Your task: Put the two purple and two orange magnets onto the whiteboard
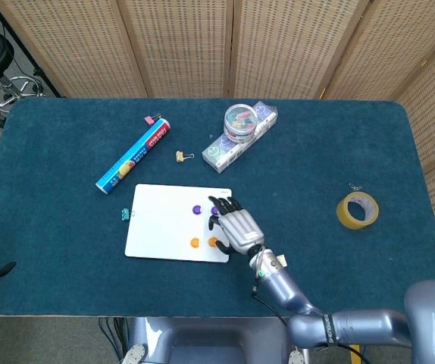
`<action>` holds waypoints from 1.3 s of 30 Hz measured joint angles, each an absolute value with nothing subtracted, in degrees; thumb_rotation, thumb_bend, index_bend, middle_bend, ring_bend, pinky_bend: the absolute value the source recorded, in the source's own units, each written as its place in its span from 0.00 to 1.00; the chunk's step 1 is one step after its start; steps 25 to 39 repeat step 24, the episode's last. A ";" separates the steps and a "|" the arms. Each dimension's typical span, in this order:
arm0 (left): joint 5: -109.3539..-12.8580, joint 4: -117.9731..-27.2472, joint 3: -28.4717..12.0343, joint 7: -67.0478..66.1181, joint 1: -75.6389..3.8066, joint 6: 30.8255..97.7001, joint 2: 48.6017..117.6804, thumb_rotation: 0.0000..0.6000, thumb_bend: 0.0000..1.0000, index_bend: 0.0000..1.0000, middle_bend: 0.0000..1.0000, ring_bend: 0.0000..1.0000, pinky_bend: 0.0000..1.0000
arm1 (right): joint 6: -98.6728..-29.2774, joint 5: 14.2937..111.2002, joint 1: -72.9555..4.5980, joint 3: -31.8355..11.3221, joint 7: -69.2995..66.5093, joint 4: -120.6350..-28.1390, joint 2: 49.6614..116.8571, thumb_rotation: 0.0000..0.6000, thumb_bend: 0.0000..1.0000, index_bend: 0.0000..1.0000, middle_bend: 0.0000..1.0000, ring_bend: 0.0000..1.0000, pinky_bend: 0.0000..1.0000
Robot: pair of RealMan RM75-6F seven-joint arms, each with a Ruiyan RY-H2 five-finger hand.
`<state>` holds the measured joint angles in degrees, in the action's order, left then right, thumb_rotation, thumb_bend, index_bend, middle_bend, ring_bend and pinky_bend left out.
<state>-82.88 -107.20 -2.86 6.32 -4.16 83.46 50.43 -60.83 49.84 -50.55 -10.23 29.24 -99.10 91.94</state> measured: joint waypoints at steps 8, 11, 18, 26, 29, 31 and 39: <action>-83.15 -107.28 -2.75 4.64 -3.91 84.18 51.21 1.00 0.07 0.00 0.00 0.00 0.00 | -70.00 67.19 -40.61 -3.59 21.42 -102.52 78.49 1.00 0.20 0.23 0.00 0.00 0.00; -83.33 -107.28 -2.71 3.82 -3.74 84.66 51.61 1.00 0.07 0.00 0.00 0.00 0.00 | -74.21 71.96 -36.14 -0.62 18.08 -101.29 74.76 1.00 0.00 0.06 0.00 0.00 0.00; -84.08 -105.45 -2.32 0.95 -2.73 86.72 54.50 1.00 0.07 0.00 0.00 0.00 0.00 | -85.43 75.66 -25.39 3.30 11.50 -93.40 70.41 1.00 0.00 0.00 0.00 0.00 0.00; -81.67 -103.29 -2.50 0.35 -2.23 86.56 56.04 1.00 0.07 0.00 0.00 0.00 0.00 | -93.26 78.23 -16.26 4.16 5.53 -88.72 68.33 1.00 0.00 0.00 0.00 0.00 0.00; -81.67 -103.29 -2.50 0.35 -2.23 86.56 56.04 1.00 0.07 0.00 0.00 0.00 0.00 | -93.26 78.23 -16.26 4.16 5.53 -88.72 68.33 1.00 0.00 0.00 0.00 0.00 0.00; -81.67 -103.29 -2.50 0.35 -2.23 86.56 56.04 1.00 0.07 0.00 0.00 0.00 0.00 | -93.26 78.23 -16.26 4.16 5.53 -88.72 68.33 1.00 0.00 0.00 0.00 0.00 0.00; -81.67 -103.29 -2.50 0.35 -2.23 86.56 56.04 1.00 0.07 0.00 0.00 0.00 0.00 | -93.26 78.23 -16.26 4.16 5.53 -88.72 68.33 1.00 0.00 0.00 0.00 0.00 0.00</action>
